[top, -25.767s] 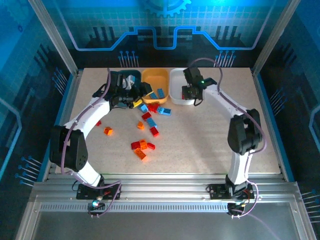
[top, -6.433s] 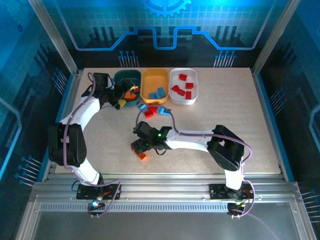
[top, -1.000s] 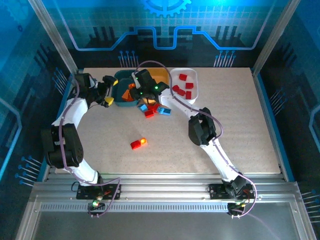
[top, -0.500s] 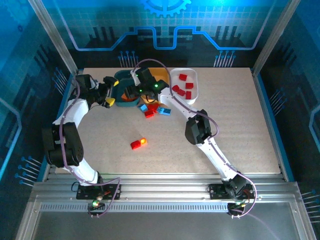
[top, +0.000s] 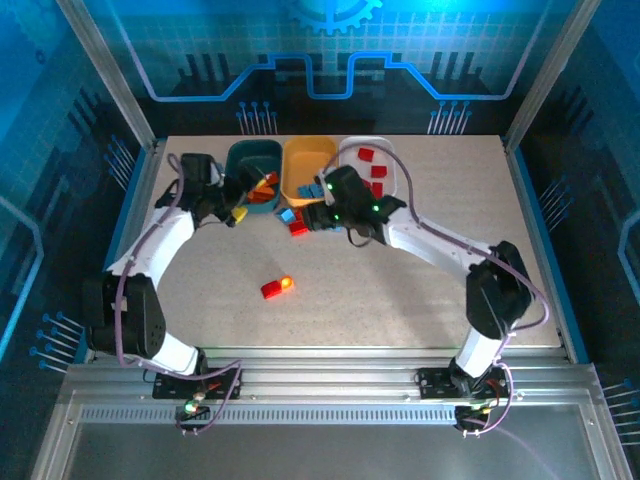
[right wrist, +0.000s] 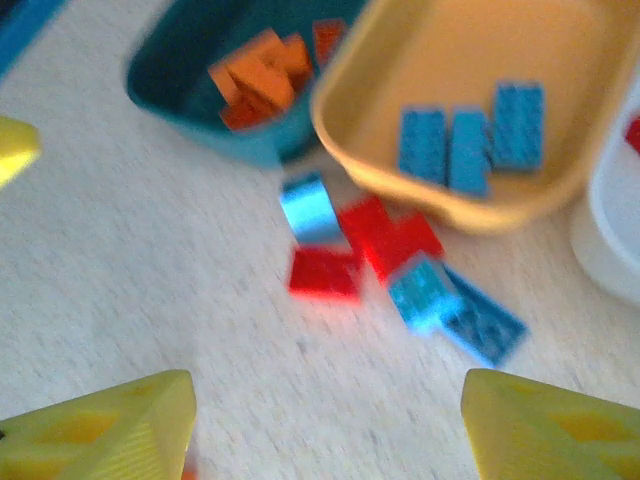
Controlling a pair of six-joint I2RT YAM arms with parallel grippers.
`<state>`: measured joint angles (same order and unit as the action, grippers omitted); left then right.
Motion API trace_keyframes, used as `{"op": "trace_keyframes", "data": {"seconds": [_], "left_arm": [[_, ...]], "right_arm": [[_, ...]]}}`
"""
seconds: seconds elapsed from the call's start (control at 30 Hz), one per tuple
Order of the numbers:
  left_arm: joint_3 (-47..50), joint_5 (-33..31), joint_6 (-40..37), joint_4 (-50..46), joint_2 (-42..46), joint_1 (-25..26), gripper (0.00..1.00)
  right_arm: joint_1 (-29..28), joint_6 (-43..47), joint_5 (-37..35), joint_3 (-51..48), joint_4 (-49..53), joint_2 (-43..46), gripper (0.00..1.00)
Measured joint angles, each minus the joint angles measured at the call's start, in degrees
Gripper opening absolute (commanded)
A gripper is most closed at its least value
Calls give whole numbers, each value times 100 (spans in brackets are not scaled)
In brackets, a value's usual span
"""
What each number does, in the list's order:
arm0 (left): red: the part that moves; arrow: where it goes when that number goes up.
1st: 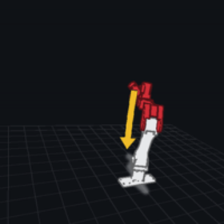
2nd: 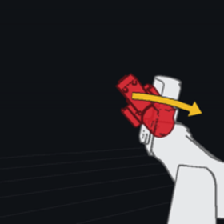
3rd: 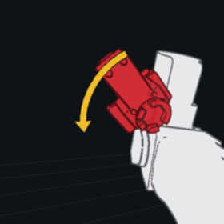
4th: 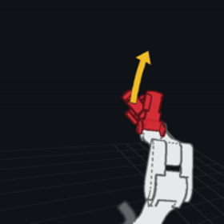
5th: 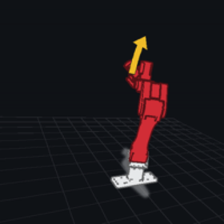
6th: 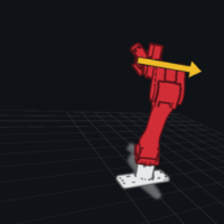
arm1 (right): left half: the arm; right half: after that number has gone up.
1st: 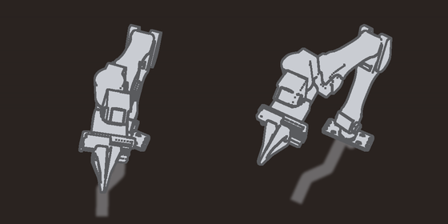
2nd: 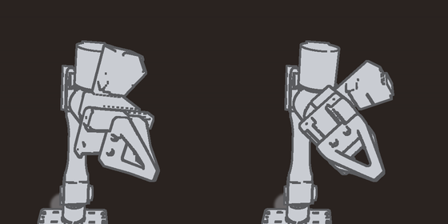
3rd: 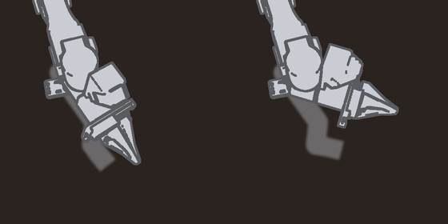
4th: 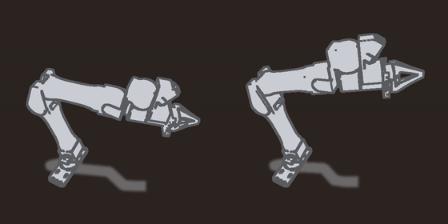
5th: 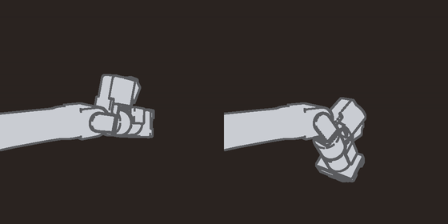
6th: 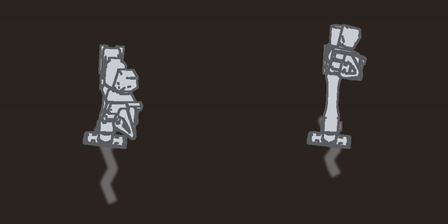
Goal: Sort the legos into containers by color
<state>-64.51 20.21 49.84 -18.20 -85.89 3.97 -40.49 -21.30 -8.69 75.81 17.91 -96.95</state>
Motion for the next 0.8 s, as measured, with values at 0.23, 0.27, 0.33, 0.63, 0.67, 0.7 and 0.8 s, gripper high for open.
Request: {"op": "trace_keyframes", "data": {"seconds": [0.23, 0.27, 0.33, 0.63, 0.67, 0.7, 0.8], "left_arm": [[918, -1091, -782, -710, 219, 1165, 99], [1126, -1283, -844, -859, 361, 1272, 97], [1547, -1574, -925, -1069, 737, 1427, 87], [2992, -2081, -833, -1711, 2216, 2339, 73], [2992, -2131, -815, -1759, 2177, 2490, 73], [2988, -2186, -802, -1779, 2118, 2597, 74], [2918, -2396, -802, -1904, 1687, 2750, 75]], "right_arm": [[4, -144, -162, -1370, 37, 492, 75], [4, -166, -164, -1543, 20, 610, 75], [4, -184, -173, -1818, 22, 857, 75], [7, -295, -179, -2361, -157, 1700, 76], [7, -313, -181, -2374, -177, 1711, 76], [7, -317, -179, -2376, -188, 1711, 76], [7, -356, -177, -2420, -254, 1722, 76]]}}
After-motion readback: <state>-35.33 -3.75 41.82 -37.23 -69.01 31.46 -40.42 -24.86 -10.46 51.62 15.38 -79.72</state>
